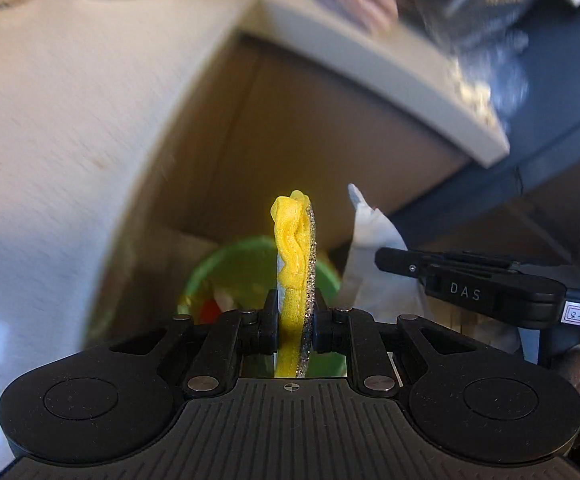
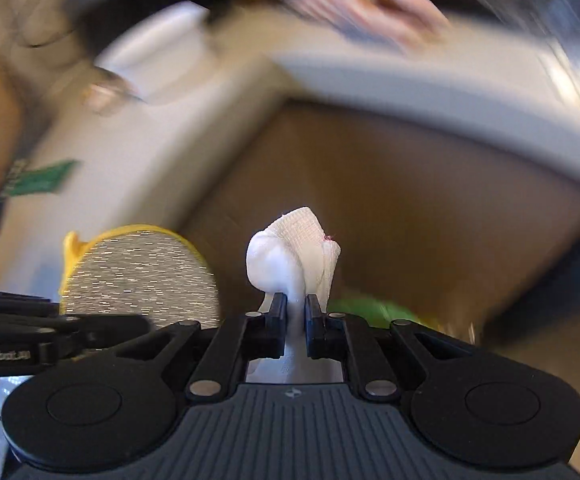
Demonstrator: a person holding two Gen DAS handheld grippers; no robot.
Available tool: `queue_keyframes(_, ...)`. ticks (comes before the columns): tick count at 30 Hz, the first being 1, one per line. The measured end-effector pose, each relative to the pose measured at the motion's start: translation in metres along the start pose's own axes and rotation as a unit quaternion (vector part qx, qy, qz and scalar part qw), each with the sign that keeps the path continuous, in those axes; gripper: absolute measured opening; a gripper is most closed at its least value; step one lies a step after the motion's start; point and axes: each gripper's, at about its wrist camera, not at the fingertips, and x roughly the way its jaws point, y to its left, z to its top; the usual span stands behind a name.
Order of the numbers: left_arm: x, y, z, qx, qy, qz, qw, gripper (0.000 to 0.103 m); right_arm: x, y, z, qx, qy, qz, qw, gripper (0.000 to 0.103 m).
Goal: Collect trash
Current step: 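Carry scrubber and glove down into the green bin and open both tools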
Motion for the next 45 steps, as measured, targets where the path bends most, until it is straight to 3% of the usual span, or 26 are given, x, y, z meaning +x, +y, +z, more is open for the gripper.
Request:
queue_keyframes(3,0.045,-0.008,-0.007,0.012,0.056,0.006,0.9983,0.018,0.023,-0.034,-0.027,0.054,0.047,-0.015,0.997,0.009)
queue_keyframes(7,0.115,-0.012,-0.015,0.004,0.138,0.030,0.9899,0.018,0.054,-0.065,-0.058,0.114,0.103,-0.031,0.988,0.009)
queue_keyframes(13,0.160,-0.016,-0.031,-0.021,0.188,0.030,0.9815,0.019,0.069,-0.076,-0.082,0.139,0.123,-0.038,0.982,0.009)
queue_keyframes(22,0.155,-0.011,-0.026,-0.017,0.156,0.009,0.9875,0.020,0.071,-0.068,-0.077,0.117,0.106,-0.055,0.986,0.011)
queue_keyframes(26,0.158,-0.015,-0.022,-0.004,0.157,0.020,0.9874,0.020,0.066,-0.064,-0.075,0.109,0.101,-0.062,0.987,0.037)
queue_keyframes(27,0.158,-0.016,-0.022,0.001,0.154,0.022,0.9878,0.020,0.067,-0.064,-0.073,0.108,0.102,-0.064,0.987,0.038)
queue_keyframes(35,0.145,-0.017,-0.017,0.016,0.134,0.049,0.9897,0.020,0.068,-0.065,-0.072,0.117,0.108,-0.070,0.985,0.039)
queue_keyframes(39,0.141,-0.006,-0.013,-0.011,0.138,0.015,0.9903,0.020,0.064,-0.064,-0.070,0.115,0.102,-0.077,0.985,0.039)
queue_keyframes(45,0.105,-0.001,0.002,-0.024,0.096,-0.020,0.9949,0.020,0.043,-0.057,-0.058,0.084,0.067,-0.096,0.990,0.039)
